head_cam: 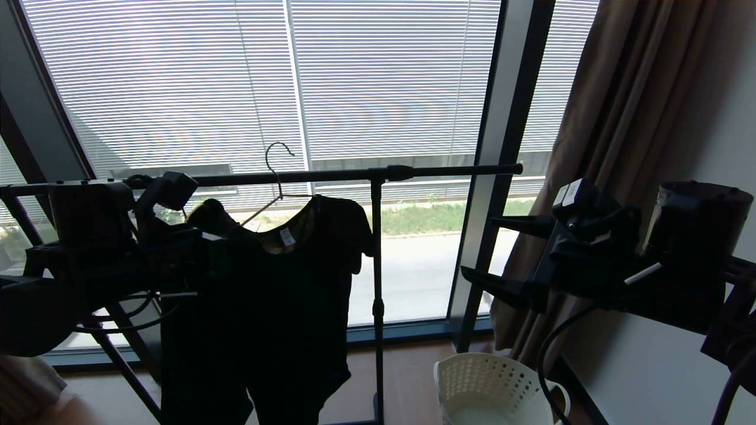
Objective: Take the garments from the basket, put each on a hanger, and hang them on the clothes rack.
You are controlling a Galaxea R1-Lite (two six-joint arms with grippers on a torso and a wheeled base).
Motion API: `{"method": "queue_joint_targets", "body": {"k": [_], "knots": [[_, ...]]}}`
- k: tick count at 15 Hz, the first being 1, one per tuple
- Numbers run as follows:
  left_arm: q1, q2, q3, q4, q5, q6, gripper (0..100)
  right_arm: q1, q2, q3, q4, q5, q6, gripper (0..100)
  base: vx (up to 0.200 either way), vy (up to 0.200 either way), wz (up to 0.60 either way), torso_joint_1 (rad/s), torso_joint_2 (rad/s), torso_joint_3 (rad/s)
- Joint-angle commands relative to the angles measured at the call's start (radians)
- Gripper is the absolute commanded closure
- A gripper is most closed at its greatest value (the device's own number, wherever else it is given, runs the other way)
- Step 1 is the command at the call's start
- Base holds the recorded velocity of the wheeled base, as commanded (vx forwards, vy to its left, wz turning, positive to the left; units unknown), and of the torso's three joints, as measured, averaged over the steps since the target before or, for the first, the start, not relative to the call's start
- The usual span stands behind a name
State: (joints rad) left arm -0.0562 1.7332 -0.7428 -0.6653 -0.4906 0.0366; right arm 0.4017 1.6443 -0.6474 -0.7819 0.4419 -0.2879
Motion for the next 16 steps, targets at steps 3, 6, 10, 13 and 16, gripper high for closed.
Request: {"method": "queue_joint_targets", "body": {"k": [3,6,10,13,16], "knots": [[-0.017,0.114,-0.075,-0.003,0.02,-0.024,100,0.0,-0.001,0.002,0.0,0.0,-0.001,0,0.0,0.0,0.0,0.0,0.0,0.0],[-0.017,0.158,-0.101,-0.013,0.03,-0.026,100,0.0,0.003,0.0,0.0,0.0,-0.001,0,0.0,0.0,0.0,0.0,0.0,0.0],[-0.025,0.177,-0.106,-0.03,0.032,-0.027,100,0.0,0.002,0.002,0.0,0.0,-0.001,0,0.0,0.0,0.0,0.0,0.0,0.0],[-0.025,0.177,-0.102,-0.03,0.03,-0.027,100,0.0,0.0,0.003,0.0,0.0,-0.001,0,0.0,0.0,0.0,0.0,0.0,0.0],[-0.027,0.184,-0.104,-0.03,0.03,-0.027,100,0.0,0.003,0.002,0.0,0.0,-0.001,0,0.0,0.0,0.0,0.0,0.0,0.0]]}}
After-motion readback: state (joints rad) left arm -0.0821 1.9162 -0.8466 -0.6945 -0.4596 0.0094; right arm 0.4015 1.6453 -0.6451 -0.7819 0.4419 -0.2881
